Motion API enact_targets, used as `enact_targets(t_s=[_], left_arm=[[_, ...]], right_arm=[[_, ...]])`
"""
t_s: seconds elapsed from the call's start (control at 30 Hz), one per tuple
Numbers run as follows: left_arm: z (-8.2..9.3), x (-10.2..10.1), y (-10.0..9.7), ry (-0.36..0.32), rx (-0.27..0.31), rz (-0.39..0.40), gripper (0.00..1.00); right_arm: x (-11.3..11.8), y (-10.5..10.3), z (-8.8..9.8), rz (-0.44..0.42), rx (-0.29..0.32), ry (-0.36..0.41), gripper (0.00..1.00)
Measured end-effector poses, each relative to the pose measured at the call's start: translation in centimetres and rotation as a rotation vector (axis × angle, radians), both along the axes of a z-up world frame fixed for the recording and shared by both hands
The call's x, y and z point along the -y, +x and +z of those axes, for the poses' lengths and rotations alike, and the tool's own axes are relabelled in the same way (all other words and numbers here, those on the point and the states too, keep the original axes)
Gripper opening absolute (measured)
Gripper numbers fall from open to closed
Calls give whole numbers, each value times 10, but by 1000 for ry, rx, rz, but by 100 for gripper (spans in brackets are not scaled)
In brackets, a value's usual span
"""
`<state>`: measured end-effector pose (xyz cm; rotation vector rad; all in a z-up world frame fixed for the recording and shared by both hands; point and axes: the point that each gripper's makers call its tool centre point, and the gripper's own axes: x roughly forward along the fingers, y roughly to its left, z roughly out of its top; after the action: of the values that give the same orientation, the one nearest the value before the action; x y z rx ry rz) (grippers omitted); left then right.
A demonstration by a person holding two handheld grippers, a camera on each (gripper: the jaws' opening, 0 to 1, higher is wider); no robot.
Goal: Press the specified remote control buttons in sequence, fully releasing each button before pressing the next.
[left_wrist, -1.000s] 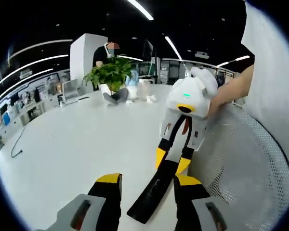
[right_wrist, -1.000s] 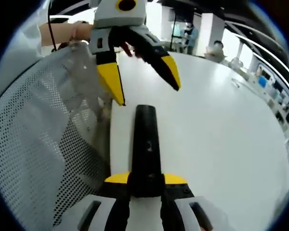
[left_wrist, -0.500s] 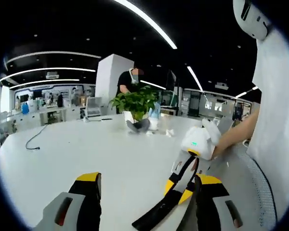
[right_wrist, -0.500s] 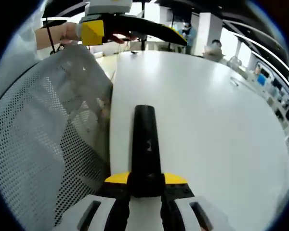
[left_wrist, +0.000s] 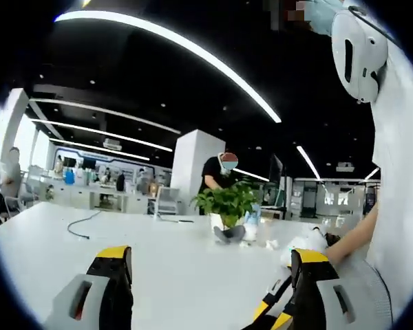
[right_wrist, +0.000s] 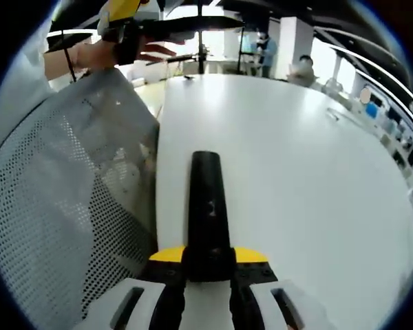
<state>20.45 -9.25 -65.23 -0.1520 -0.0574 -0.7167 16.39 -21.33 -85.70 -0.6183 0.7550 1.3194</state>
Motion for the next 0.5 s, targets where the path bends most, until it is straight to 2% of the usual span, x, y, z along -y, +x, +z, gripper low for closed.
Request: enact_targets(t_s=[0.1,0.27,0.4,0.5], left_arm=[[3,-8,-1,-28,6,38,100],[0,-11,-2,32,47,90,100],[-3,-14,4,15,55,132,100],[0,-25,10,-106,-3,167,100]], right_arm=[[0,0,0,-3,-1,1,21],[0,0,0,-1,0,2,21],[0,0,0,-6,-6,3,21],[0,0,0,-5,-5,-2,21]])
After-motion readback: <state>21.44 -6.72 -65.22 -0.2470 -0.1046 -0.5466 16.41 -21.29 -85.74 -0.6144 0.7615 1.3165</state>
